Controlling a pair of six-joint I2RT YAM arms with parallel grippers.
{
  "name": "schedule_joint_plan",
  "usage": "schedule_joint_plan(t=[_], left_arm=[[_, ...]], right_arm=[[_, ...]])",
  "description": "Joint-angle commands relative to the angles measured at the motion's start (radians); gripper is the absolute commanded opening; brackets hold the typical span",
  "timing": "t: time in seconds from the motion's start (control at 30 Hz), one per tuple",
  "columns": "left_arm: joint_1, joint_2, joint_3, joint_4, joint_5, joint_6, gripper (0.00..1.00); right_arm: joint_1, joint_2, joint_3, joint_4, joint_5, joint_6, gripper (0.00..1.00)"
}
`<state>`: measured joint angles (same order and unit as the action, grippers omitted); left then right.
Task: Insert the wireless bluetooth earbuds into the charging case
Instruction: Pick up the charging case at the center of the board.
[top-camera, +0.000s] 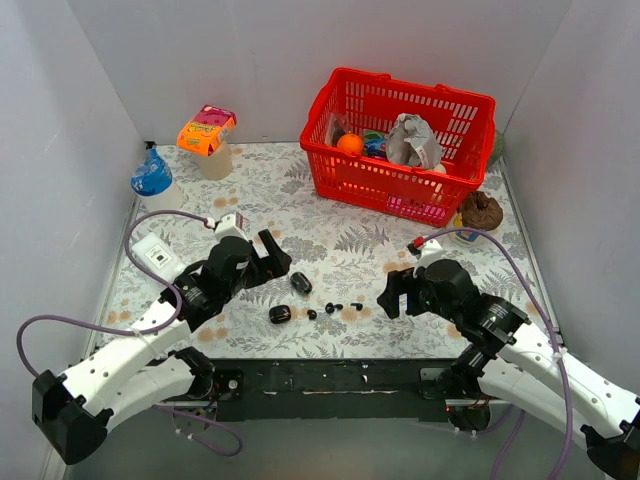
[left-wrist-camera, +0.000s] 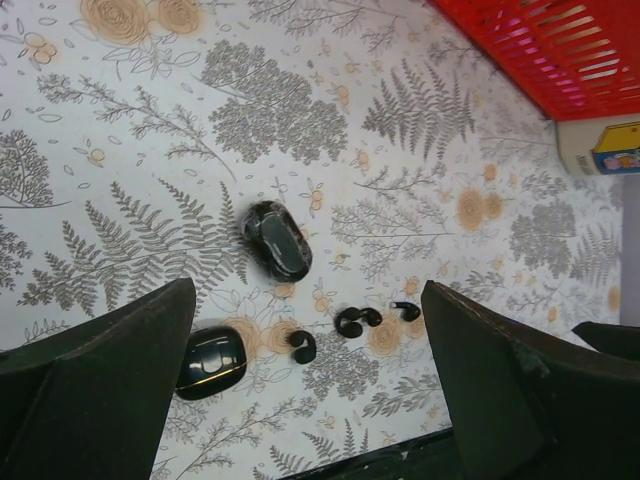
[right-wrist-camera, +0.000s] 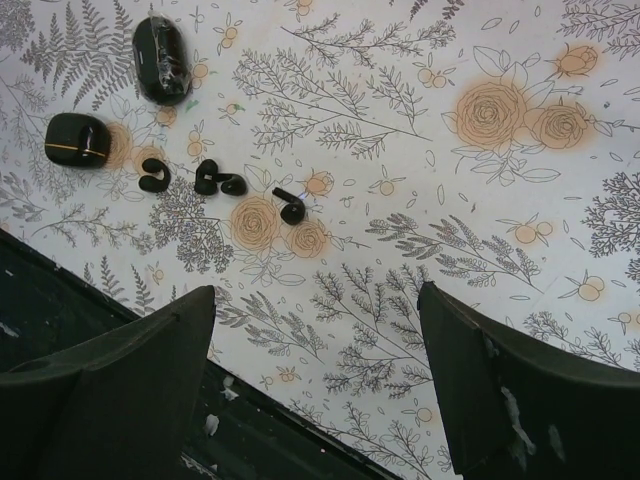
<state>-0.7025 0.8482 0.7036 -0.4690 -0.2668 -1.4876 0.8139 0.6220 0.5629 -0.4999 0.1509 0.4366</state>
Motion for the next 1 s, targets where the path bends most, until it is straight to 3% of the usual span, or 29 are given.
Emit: schedule_joint_plan(t=[0.0, 0.13, 0.17, 0.2, 0.23, 0.27, 0.3, 0.43, 0.97], left_arm=[[0.0, 0.04, -0.01, -0.077, -0.057, 0.015, 0.98], [0.0, 0.08, 0.0, -0.063, -0.051, 0.088, 0.97], [0.0, 0.101, 0.008, -0.05, -0.043, 0.143, 0.9], [0.0, 0.168, 0.023, -0.046, -0.032, 0.167, 0.78], [0.0, 0.205, 0.064, -0.052, -0.029, 0.185, 0.38], [0.0, 0.257, 0.092, -0.075, -0.023, 0.216, 0.11], [0.0, 0.302, 0.115, -0.088, -0.017, 0.23, 0.0], [-0.002, 0.483, 0.174, -0.108, -0.026, 0.228, 0.0], [-0.028, 0.584, 0.12, -0.016, 0.077, 0.185, 0.0]], right_arm=[[0.007, 0.01, 0.042, 0.041, -0.002, -0.024, 0.9], [0.005, 0.021, 0.043, 0.047, -0.004, -0.025, 0.9], [0.005, 0.027, 0.048, 0.047, -0.002, -0.029, 0.9], [0.005, 0.031, 0.049, 0.047, -0.004, -0.03, 0.9], [0.007, 0.033, 0.051, 0.05, -0.001, -0.032, 0.9], [0.005, 0.035, 0.052, 0.05, -0.002, -0.03, 0.9], [0.005, 0.036, 0.054, 0.052, -0.001, -0.032, 0.9], [0.005, 0.042, 0.055, 0.057, -0.007, -0.032, 0.9], [0.005, 0.053, 0.034, 0.078, -0.005, -0.049, 0.9]])
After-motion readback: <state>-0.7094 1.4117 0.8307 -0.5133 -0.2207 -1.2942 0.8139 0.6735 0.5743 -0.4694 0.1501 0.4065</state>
